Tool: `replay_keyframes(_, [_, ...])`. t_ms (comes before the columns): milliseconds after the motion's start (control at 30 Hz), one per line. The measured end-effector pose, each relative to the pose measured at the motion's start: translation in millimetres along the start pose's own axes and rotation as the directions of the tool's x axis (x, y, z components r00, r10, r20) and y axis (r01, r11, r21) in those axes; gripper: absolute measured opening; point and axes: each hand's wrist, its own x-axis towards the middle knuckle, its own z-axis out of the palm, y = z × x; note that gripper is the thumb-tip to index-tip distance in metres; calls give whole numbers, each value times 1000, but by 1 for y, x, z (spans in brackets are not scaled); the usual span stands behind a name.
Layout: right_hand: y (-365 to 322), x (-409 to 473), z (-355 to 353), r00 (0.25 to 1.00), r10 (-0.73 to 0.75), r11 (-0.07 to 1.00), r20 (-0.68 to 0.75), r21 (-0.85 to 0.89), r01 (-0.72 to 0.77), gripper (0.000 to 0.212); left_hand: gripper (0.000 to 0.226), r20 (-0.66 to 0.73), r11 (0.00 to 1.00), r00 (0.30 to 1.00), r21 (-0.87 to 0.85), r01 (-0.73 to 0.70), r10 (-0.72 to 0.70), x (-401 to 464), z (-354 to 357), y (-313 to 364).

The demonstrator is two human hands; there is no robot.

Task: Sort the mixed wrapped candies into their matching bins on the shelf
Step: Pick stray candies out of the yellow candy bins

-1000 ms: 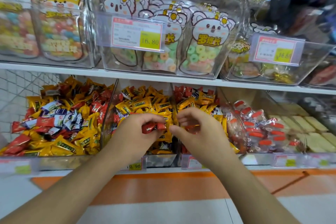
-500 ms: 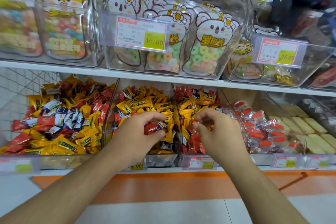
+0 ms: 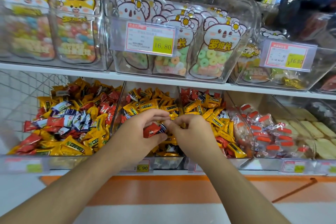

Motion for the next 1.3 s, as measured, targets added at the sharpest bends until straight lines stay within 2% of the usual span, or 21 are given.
replay_keyframes(200, [-8, 6, 9, 999, 15, 988, -46, 155, -8, 23, 54, -18, 995, 1000, 101, -21, 23, -4, -13, -6])
replay_keyframes(300, [-10, 7, 9, 995, 37, 996, -92, 88, -29, 22, 49, -59, 989, 998, 146, -3, 12, -6, -24, -12])
replay_keyframes(400, [-13, 3, 6, 995, -15, 990, -100, -143, 0, 11, 38, -99, 991, 995, 129, 20, -7, -6, -34, -16])
replay_keyframes(433, [-14, 1, 6, 995, -29, 977, -92, -212, 8, 21, 36, -107, 993, 994, 114, 24, -12, -6, -36, -17])
replay_keyframes(500, [-17, -2, 9, 991, -84, 974, -104, -217, 60, 22, 37, -109, 993, 994, 114, 11, 1, -5, -38, -18])
replay_keyframes(567, [-20, -4, 15, 979, -173, 974, -105, -164, 155, 6, 40, -92, 988, 996, 151, -6, 20, -5, -36, -18])
replay_keyframes(633, [-26, -6, 22, 979, -195, 979, -56, -72, 191, 11, 41, -73, 980, 997, 197, -24, 39, -5, -33, -18])
replay_keyframes(700, [-32, -6, 29, 986, -166, 986, -12, 15, 167, 18, 44, -55, 973, 997, 227, -39, 53, -4, -30, -18])
replay_keyframes(900, [-37, -9, 26, 996, -50, 963, 71, 266, 29, 14, 50, -34, 965, 998, 257, -42, 53, -4, -26, -21])
replay_keyframes(1000, [-36, -9, 10, 1000, 23, 942, 18, 335, -27, 17, 47, -61, 966, 997, 255, -34, 51, -2, -28, -24])
replay_keyframes(1200, [-12, -13, -36, 988, 110, 929, -108, 365, -64, 15, 39, -91, 981, 995, 192, -24, 43, 1, -27, -24])
replay_keyframes(1300, [10, -11, -59, 966, 181, 949, -186, 290, -122, 14, 37, -91, 987, 995, 157, -35, 50, 1, -23, -19])
